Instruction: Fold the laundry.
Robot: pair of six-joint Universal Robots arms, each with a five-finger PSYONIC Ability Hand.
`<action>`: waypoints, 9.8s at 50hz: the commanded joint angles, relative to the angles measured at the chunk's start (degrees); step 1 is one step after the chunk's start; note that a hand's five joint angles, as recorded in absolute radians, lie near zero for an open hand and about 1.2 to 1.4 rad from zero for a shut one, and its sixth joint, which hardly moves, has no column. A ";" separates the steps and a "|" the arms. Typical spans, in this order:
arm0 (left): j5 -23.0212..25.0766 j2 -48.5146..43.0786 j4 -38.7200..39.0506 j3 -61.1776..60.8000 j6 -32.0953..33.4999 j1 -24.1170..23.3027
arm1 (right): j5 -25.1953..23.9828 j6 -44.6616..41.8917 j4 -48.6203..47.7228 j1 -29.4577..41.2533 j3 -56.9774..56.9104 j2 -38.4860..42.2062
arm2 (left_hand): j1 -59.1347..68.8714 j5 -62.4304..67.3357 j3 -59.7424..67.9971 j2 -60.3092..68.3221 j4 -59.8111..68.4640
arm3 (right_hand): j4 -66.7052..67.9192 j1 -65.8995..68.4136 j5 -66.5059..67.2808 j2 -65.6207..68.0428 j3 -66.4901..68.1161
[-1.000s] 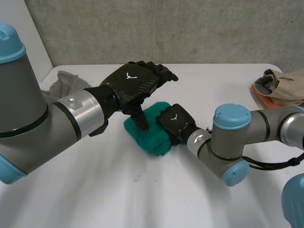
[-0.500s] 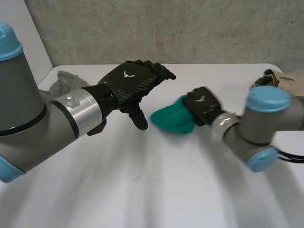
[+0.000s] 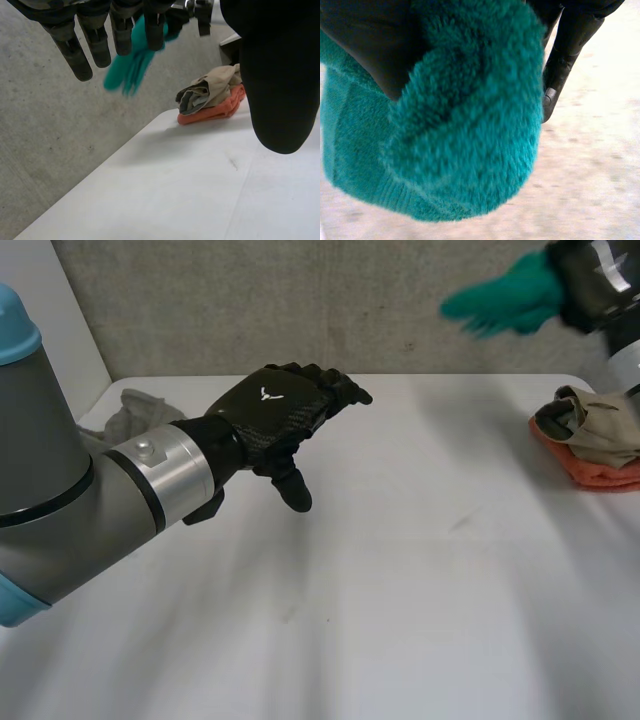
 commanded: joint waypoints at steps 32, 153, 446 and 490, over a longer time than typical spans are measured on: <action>-0.19 -0.77 0.00 -0.39 -0.06 -0.83 | -17.24 4.19 -11.16 -26.45 9.32 11.95 | 3.61 2.28 2.76 3.20 3.24 | 11.92 27.14 16.25 13.24 12.90; -6.35 -11.05 15.65 -7.51 -10.87 -8.99 | 8.16 -16.99 13.27 10.64 51.51 -26.03 | 68.52 67.18 67.67 68.11 68.15 | -58.08 -42.86 -53.75 -56.76 -57.10; -26.99 3.26 26.39 -32.99 26.03 13.23 | 18.79 -34.60 61.39 3.71 30.92 -15.90 | 68.52 67.18 67.67 68.11 68.15 | 11.92 27.14 16.25 13.24 12.90; -35.70 -24.49 43.85 -11.21 37.91 7.71 | 29.17 -46.26 29.01 9.06 7.92 10.00 | -0.85 -2.19 -1.70 -1.26 -1.22 | -58.08 -42.86 -53.75 -56.76 -57.10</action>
